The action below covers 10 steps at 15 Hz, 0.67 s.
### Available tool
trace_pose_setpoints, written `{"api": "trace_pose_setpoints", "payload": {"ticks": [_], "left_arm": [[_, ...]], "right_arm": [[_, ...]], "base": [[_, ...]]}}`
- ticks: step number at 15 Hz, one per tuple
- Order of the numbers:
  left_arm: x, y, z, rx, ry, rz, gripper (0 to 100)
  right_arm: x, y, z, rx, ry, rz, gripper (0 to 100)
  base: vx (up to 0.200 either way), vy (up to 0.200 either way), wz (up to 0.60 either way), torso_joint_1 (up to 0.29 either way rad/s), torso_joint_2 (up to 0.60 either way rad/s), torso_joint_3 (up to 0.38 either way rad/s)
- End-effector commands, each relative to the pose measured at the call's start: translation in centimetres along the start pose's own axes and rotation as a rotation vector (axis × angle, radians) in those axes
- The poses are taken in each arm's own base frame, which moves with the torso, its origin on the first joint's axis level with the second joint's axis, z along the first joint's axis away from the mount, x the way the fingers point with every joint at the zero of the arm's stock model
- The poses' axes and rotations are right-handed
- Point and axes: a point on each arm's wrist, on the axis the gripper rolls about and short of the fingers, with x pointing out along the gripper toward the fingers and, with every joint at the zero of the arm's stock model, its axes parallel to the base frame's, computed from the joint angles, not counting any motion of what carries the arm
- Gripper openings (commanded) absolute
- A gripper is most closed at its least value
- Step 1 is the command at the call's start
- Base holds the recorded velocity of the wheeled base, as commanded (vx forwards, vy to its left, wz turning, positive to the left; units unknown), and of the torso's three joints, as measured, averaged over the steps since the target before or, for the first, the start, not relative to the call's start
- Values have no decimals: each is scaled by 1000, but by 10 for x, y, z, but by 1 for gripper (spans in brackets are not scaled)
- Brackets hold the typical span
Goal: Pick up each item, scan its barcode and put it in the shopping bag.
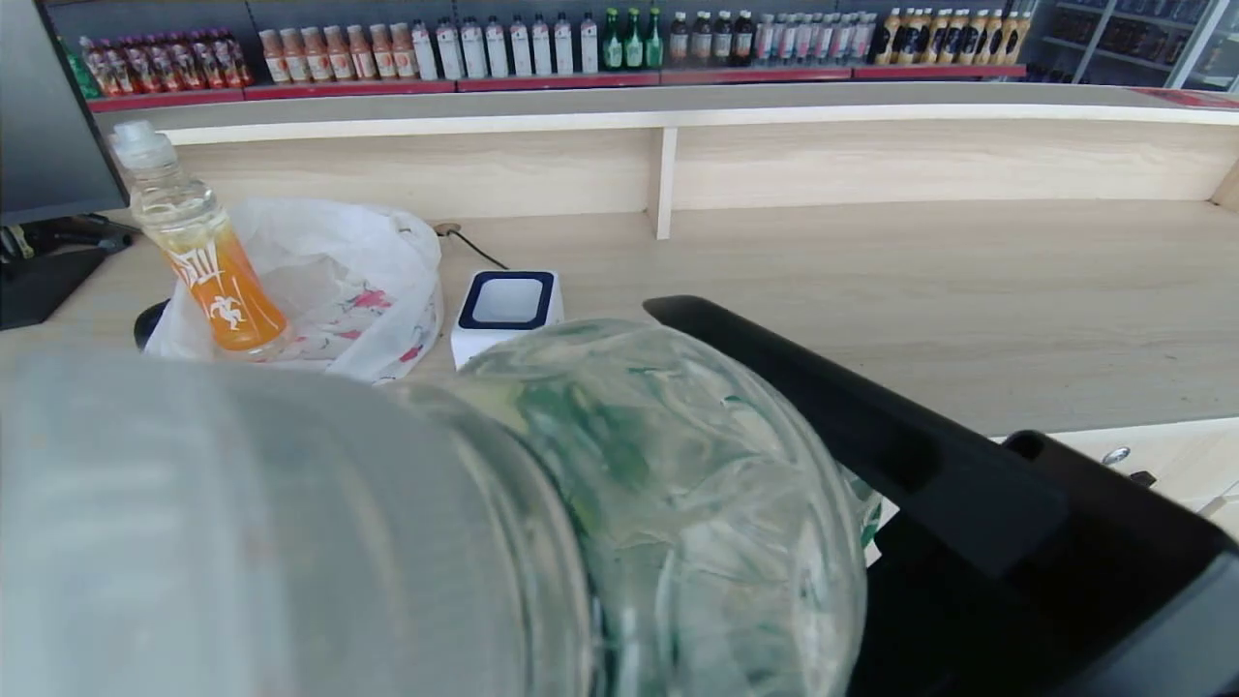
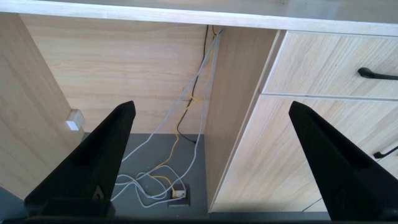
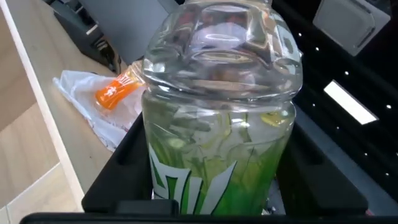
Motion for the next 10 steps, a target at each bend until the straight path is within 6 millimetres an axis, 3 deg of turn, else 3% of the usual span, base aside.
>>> {"api": "trace_pose_setpoints", "payload": {"ticks": [1,3,5,7,10], "left_arm": [[0,0,0,-1,0,0,100],[0,0,0,-1,0,0,100],[0,0,0,-1,0,0,100],[0,0,0,-1,0,0,100],[0,0,0,-1,0,0,100]], "right_arm": [[5,5,0,41,-4,3,0],[9,12,-1,125,4,18,0],[29,1,6,207,-15,-72,0],[37,7,14,397,77,-131,0],[46,12,11,522,141,-185,0]], "base": [[0,0,0,0,0,0],[0,0,0,0,0,0],[0,0,0,0,0,0],[0,0,0,0,0,0],[0,0,0,0,0,0]]}}
